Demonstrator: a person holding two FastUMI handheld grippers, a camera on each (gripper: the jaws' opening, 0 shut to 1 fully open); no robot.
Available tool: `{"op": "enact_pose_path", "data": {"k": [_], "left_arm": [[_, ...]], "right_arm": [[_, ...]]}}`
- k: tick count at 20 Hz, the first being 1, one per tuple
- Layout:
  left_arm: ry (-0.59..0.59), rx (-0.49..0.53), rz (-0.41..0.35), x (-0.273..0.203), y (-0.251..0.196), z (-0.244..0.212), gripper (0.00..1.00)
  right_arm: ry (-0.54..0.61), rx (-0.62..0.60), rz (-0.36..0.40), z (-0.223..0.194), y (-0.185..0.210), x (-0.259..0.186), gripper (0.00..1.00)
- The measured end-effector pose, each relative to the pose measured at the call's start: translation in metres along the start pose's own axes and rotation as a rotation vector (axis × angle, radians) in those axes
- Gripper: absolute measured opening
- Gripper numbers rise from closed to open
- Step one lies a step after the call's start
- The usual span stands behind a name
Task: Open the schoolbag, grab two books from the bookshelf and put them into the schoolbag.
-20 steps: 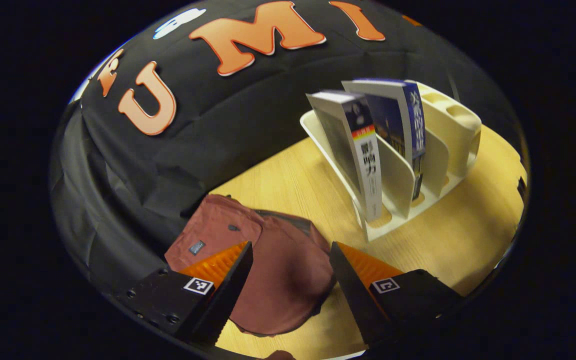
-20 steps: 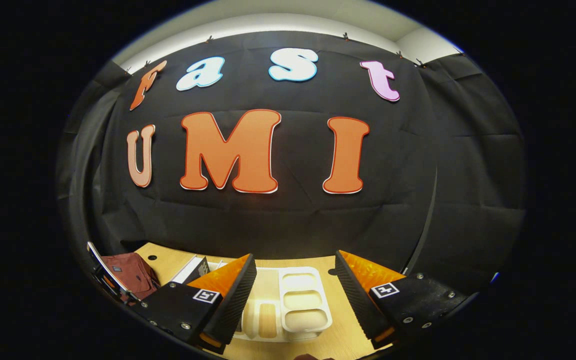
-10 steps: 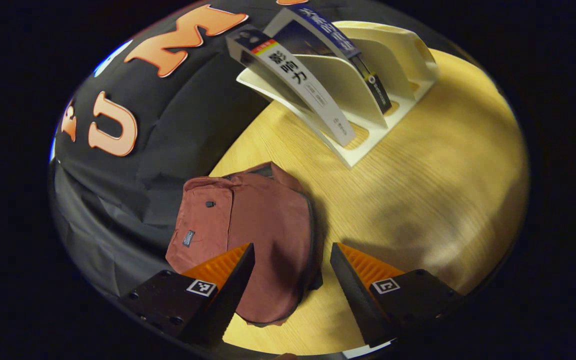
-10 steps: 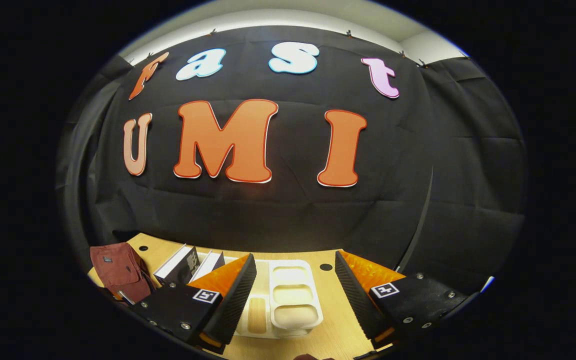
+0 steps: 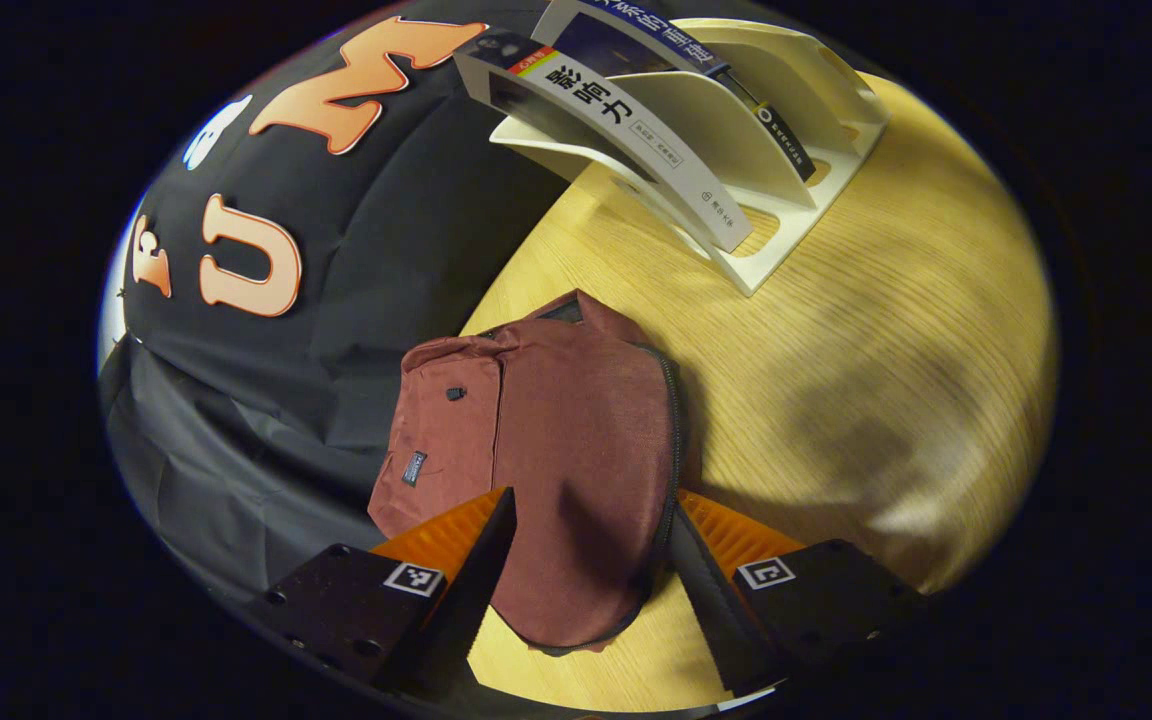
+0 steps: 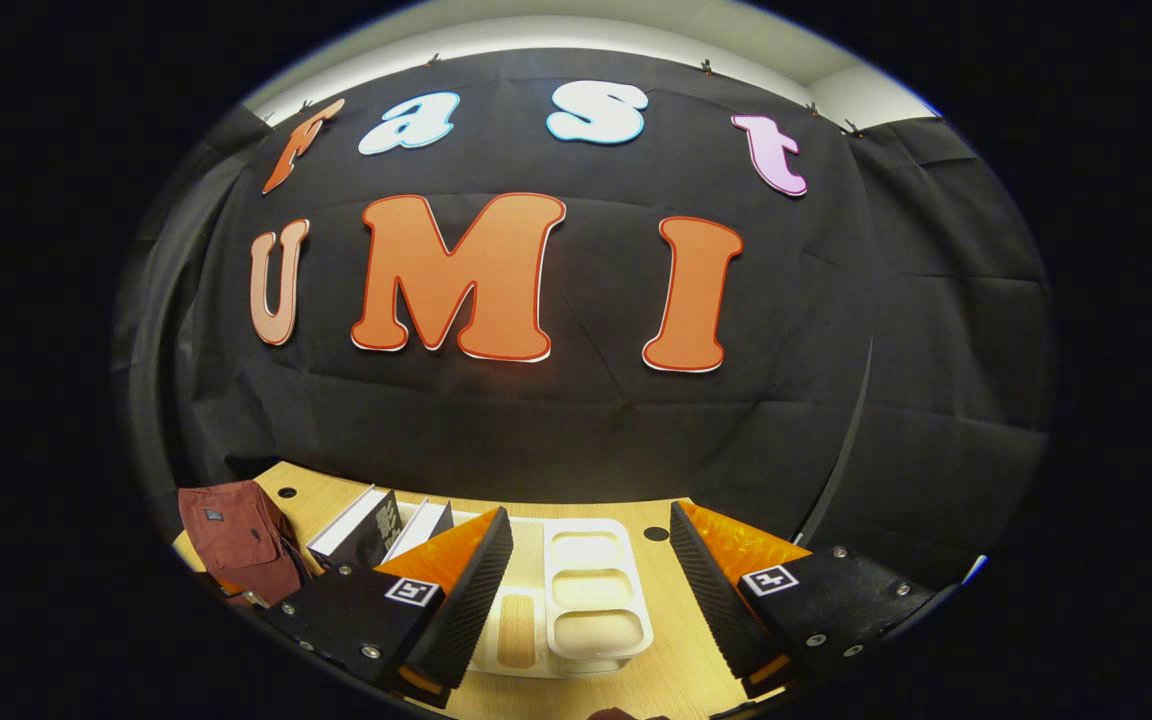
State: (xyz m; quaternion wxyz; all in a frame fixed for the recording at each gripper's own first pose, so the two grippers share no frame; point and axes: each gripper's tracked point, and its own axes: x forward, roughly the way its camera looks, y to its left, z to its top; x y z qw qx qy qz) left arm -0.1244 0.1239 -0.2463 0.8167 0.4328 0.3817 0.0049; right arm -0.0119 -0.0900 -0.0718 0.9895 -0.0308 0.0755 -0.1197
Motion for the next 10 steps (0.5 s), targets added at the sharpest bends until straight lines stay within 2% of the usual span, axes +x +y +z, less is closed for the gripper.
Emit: {"op": "enact_pose_path", "data": {"k": [1,2,4,6,9,10], "left_arm": [[-0.009,-0.006,0.025,-0.002,0.004,0.0,0.88],[-0.021,-0.011,0.05,-0.002,0.009,0.002,0.76],[-0.037,0.007,0.082,-0.001,0.018,0.007,0.68],[-0.024,0.012,0.088,0.005,0.019,0.004,0.68],[-0.005,0.016,0.14,0.014,0.026,0.002,0.68],[-0.004,0.025,0.152,0.018,0.029,0.004,0.65]], "right_arm": [[-0.003,0.001,-0.001,0.001,-0.001,0.0,0.94],[-0.007,0.0,-0.003,0.002,-0.001,0.0,0.94],[-0.008,0.0,-0.007,0.002,-0.002,0.0,0.94],[-0.004,0.006,-0.006,0.001,-0.001,-0.001,0.94],[-0.011,0.005,0.005,0.003,0.002,-0.003,0.94],[-0.012,0.001,0.008,0.003,0.003,-0.004,0.94]]}}
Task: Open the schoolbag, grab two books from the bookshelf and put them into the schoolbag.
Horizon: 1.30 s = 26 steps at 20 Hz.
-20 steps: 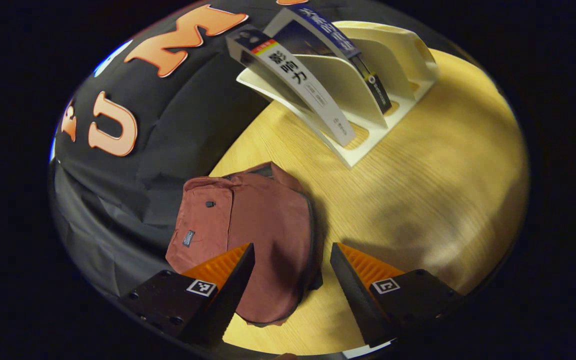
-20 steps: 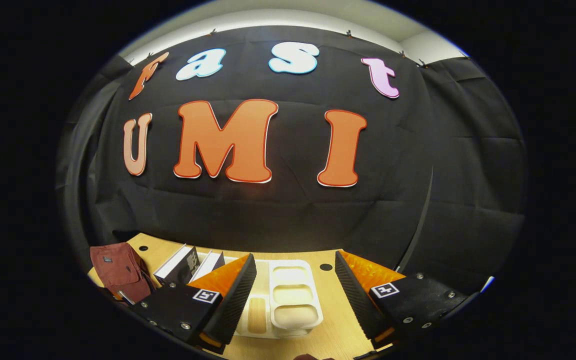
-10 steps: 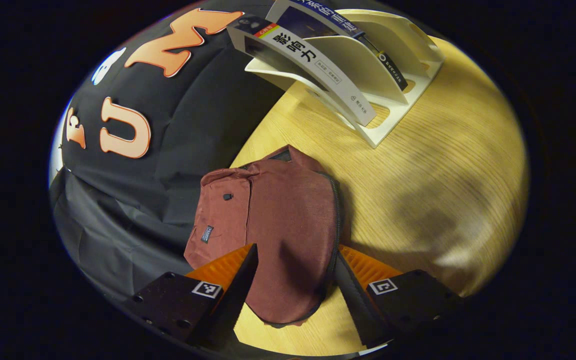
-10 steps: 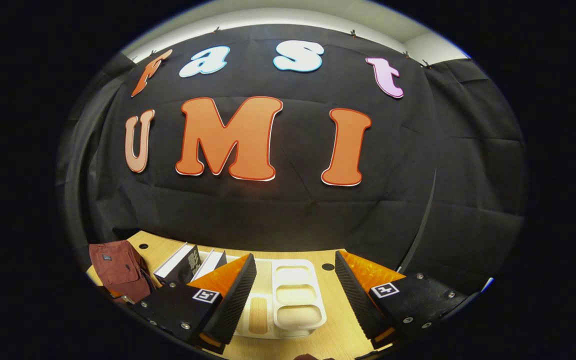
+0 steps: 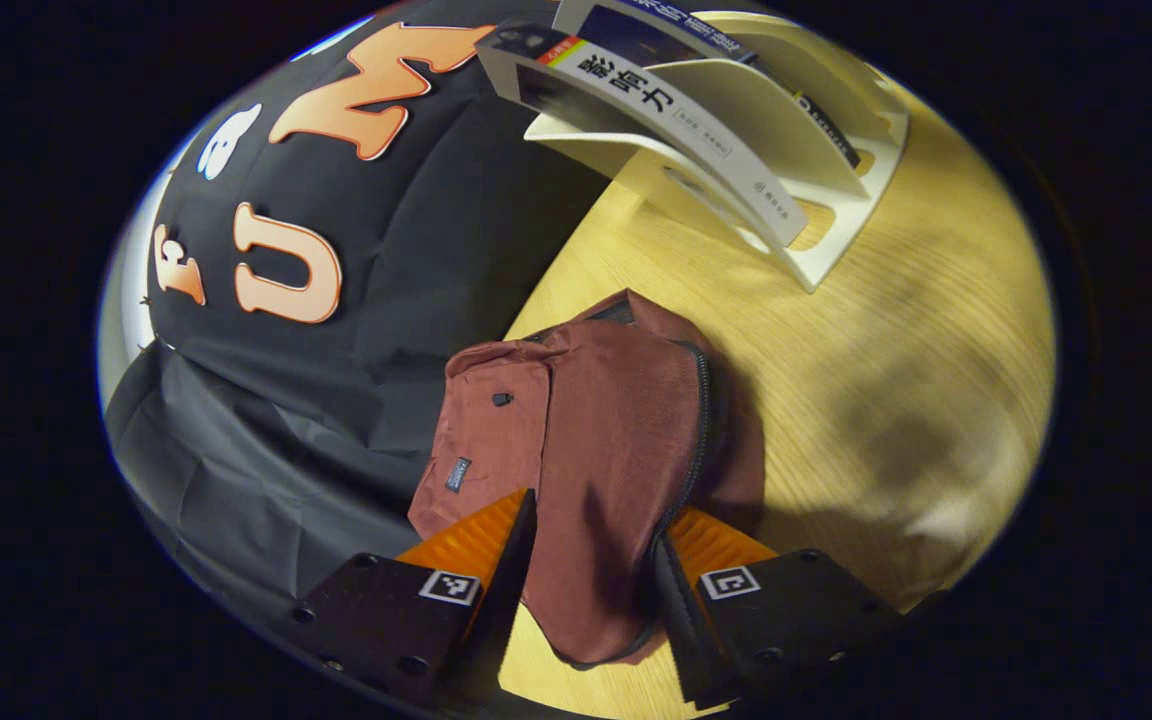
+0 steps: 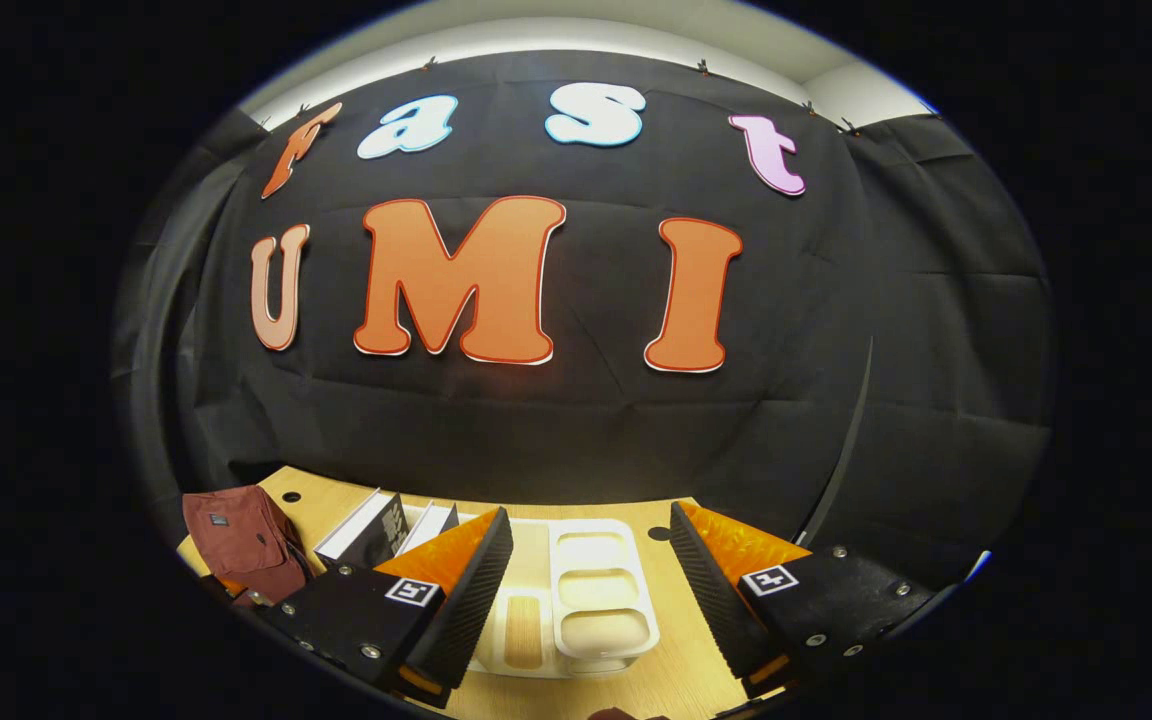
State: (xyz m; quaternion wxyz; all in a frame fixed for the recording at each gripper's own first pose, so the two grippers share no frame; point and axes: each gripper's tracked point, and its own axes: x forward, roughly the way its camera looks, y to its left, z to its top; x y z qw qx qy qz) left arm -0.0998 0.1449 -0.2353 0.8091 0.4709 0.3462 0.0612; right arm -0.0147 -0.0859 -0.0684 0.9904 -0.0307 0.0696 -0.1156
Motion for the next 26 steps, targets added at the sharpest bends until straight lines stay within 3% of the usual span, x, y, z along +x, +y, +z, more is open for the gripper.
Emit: {"op": "enact_pose_path", "data": {"k": [3,4,5,6,9,14,18,26], "left_arm": [[-0.016,0.008,0.009,0.005,0.007,0.003,0.55],[-0.017,0.001,-0.003,0.005,0.01,0.005,0.33],[-0.02,-0.022,-0.015,0.005,0.015,0.006,0.48],[-0.016,-0.054,-0.029,0.005,0.02,0.008,0.27],[0.0,-0.124,-0.114,0.004,0.031,0.009,0.12],[0.015,-0.246,-0.27,0.005,0.058,0.02,0.08],[0.028,-0.336,-0.401,0.007,0.076,0.019,0.06],[-0.003,-0.387,-0.577,0.017,0.142,0.027,0.05]], "right_arm": [[0.0,-0.016,0.013,-0.001,0.003,-0.001,0.94],[-0.002,-0.018,0.015,0.0,0.005,-0.001,0.94],[-0.001,-0.019,0.018,0.0,0.006,-0.001,0.94],[0.0,-0.018,0.021,0.0,0.008,-0.002,0.94],[0.017,-0.025,0.045,-0.002,0.019,0.001,0.94],[0.067,-0.06,0.135,-0.005,0.053,0.009,0.94],[0.19,-0.046,0.237,-0.023,0.094,0.011,0.94],[0.318,-0.098,0.314,-0.031,0.153,0.021,0.94]]}}
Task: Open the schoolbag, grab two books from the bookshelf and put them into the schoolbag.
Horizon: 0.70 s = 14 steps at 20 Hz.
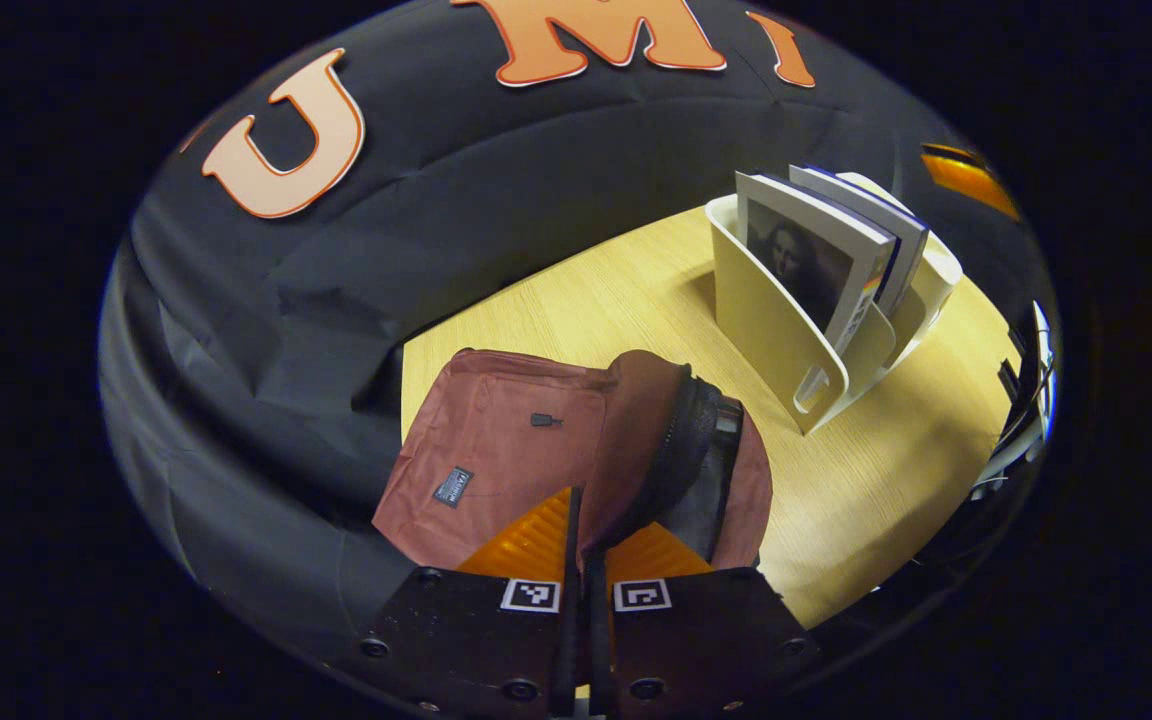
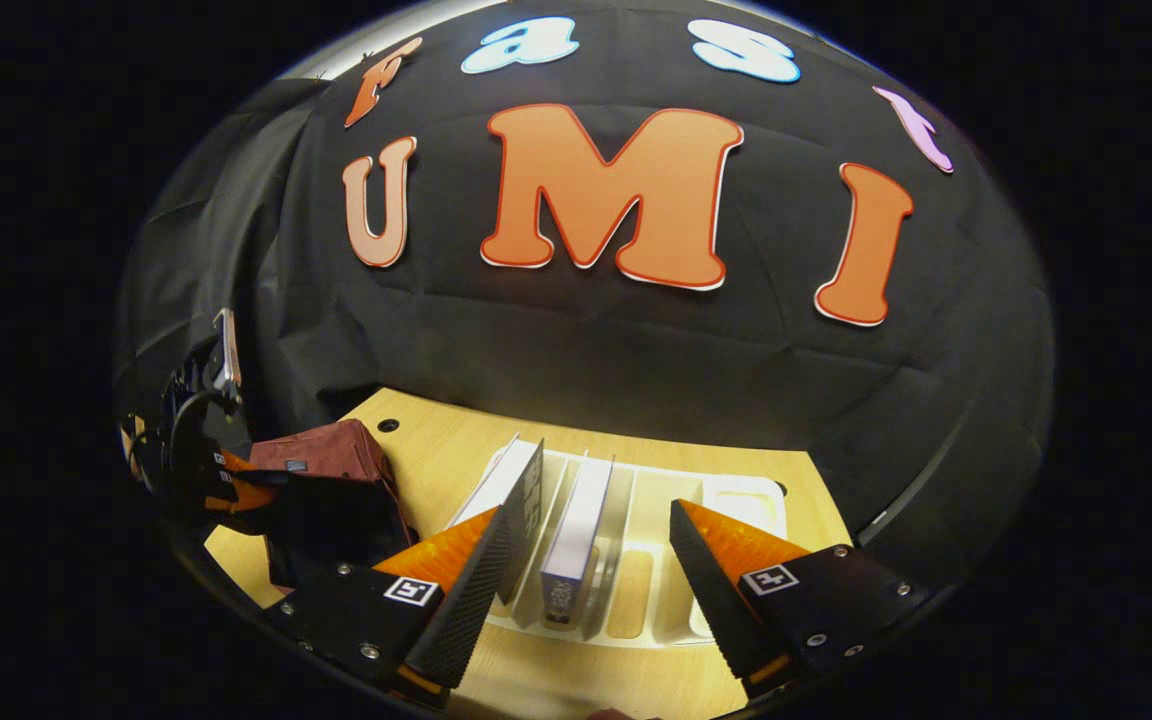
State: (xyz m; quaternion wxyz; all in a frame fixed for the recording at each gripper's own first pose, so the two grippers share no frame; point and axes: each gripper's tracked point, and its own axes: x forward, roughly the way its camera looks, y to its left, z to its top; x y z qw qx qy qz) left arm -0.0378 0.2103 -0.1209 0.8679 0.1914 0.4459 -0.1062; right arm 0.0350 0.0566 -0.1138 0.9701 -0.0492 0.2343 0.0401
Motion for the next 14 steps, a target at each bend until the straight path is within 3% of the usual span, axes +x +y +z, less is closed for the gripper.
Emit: {"op": "enact_pose_path", "data": {"k": [3,8,14], "left_arm": [[-0.004,-0.001,-0.065,-0.004,0.018,0.013,0.05],[0.005,0.083,-0.151,-0.009,0.035,0.027,0.06],[-0.01,0.149,-0.218,-0.008,0.038,0.036,0.06]], "right_arm": [[0.092,0.018,0.018,0.002,0.021,0.016,0.94],[0.231,0.134,0.069,0.005,0.056,0.039,0.95],[0.497,0.31,0.103,-0.002,0.086,0.056,0.95]]}}
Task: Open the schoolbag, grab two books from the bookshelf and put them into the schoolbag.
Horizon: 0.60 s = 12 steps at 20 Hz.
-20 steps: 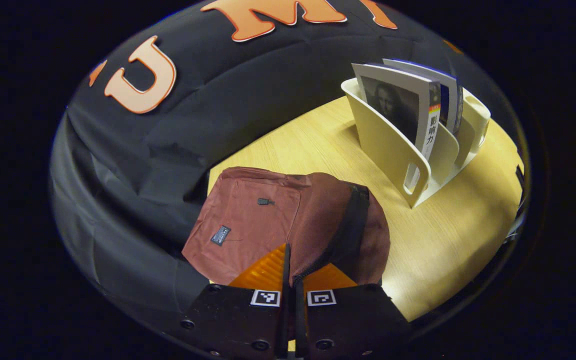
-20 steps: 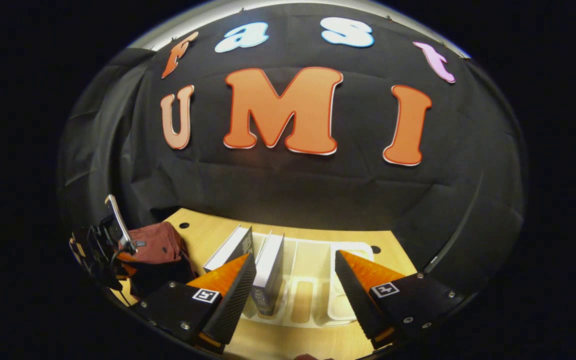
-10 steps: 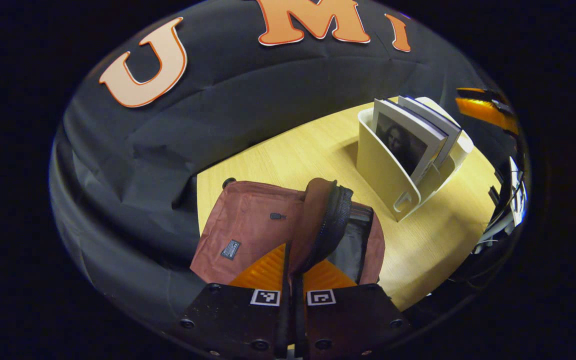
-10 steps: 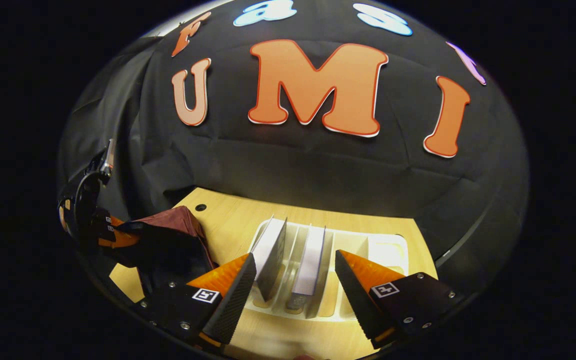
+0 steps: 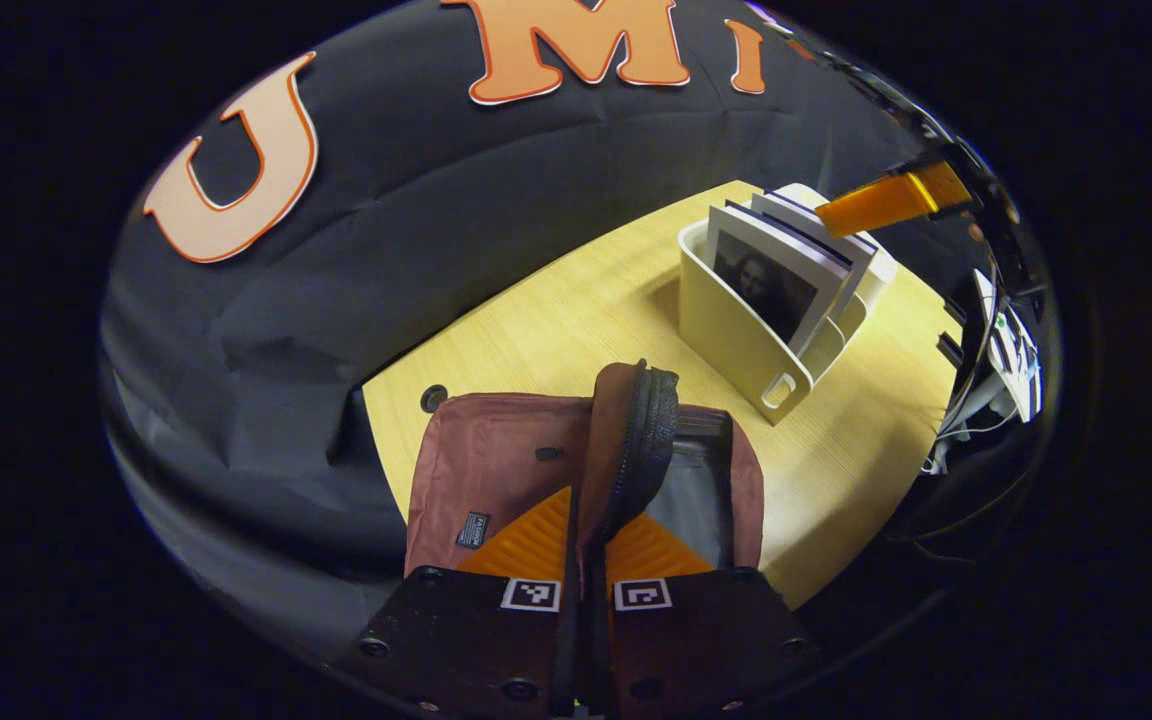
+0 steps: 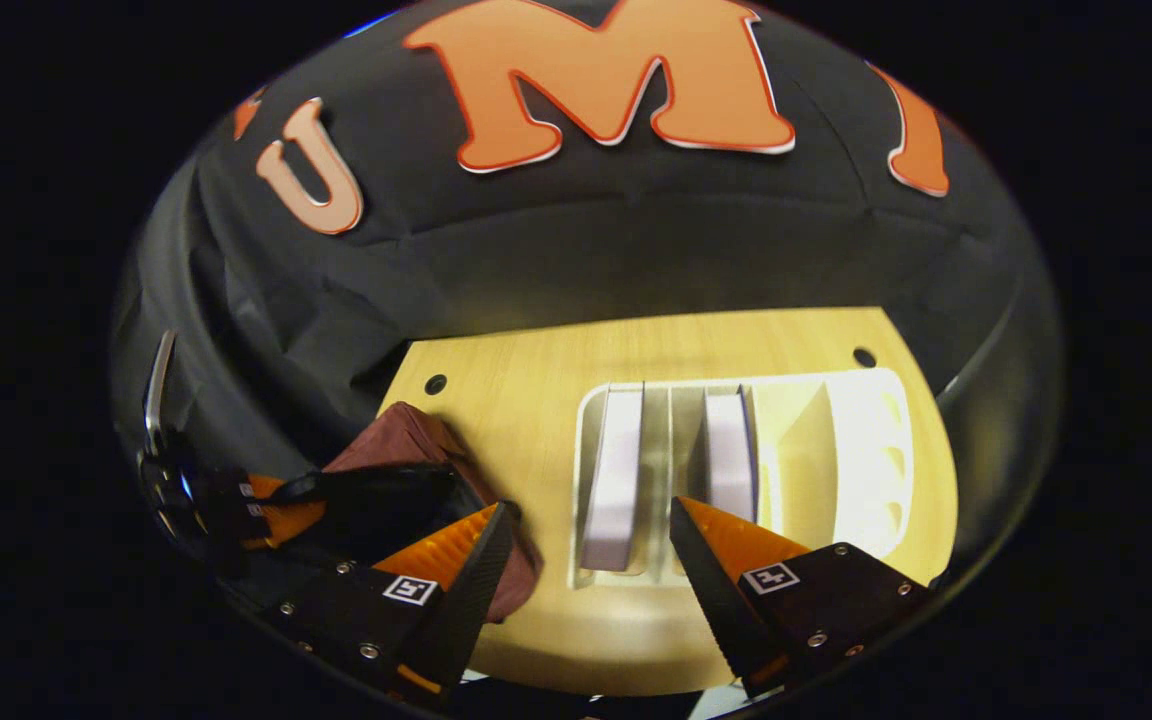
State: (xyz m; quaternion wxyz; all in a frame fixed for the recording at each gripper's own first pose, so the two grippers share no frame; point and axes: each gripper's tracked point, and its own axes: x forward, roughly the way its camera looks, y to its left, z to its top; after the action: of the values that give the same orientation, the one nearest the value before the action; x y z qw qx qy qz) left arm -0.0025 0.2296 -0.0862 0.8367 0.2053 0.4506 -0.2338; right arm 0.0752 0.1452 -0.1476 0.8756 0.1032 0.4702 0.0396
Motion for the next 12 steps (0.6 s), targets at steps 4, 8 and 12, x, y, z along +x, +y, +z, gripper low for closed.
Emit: {"op": "enact_pose_path", "data": {"k": [4,8,12], "left_arm": [[-0.015,0.003,-0.03,0.006,0.003,-0.003,0.05],[-0.028,-0.001,-0.045,0.005,0.006,-0.006,0.05],[-0.032,-0.016,-0.059,0.006,0.008,-0.014,0.05]], "right_arm": [[0.091,-0.033,-0.115,0.009,-0.018,0.029,0.94],[0.234,-0.019,-0.168,-0.003,-0.024,0.063,0.94],[0.33,-0.016,-0.217,-0.012,-0.028,0.095,0.91]]}}
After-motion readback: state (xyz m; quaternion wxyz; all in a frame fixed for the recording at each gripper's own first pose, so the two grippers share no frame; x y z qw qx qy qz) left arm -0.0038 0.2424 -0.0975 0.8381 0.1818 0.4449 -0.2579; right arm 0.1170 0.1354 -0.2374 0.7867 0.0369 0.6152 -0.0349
